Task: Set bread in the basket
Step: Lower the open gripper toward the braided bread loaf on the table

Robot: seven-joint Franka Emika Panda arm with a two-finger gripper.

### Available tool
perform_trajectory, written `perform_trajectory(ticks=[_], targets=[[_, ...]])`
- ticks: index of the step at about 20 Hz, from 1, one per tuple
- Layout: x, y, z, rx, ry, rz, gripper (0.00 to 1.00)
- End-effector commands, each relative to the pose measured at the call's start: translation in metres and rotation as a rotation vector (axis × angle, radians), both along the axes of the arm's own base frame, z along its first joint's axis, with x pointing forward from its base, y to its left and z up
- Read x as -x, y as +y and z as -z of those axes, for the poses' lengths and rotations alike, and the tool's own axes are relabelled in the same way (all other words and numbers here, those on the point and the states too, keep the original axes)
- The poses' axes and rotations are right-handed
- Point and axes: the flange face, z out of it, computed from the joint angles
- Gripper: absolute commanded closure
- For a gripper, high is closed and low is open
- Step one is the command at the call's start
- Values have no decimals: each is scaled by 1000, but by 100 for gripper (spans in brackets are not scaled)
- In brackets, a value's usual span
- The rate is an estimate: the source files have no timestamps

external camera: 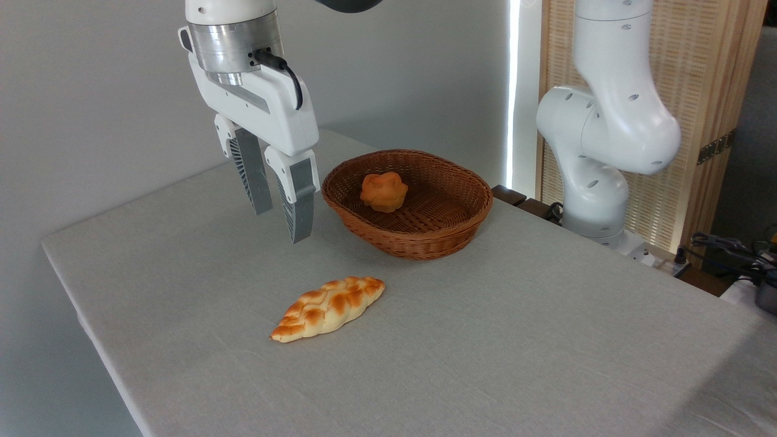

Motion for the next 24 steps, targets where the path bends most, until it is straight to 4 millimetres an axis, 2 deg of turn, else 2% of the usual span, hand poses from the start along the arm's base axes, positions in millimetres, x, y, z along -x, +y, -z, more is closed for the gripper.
perform_trajectory(ticks=[1,12,17,19,24], targets=[[4,10,6,-11,0,-20,0],[7,9,10,-9,-4,-20,0],[21,12,19,-6,-48,-26,0],[29,12,30,-8,-39,-26,0],[58,16,93,-13,-45,-34,0]])
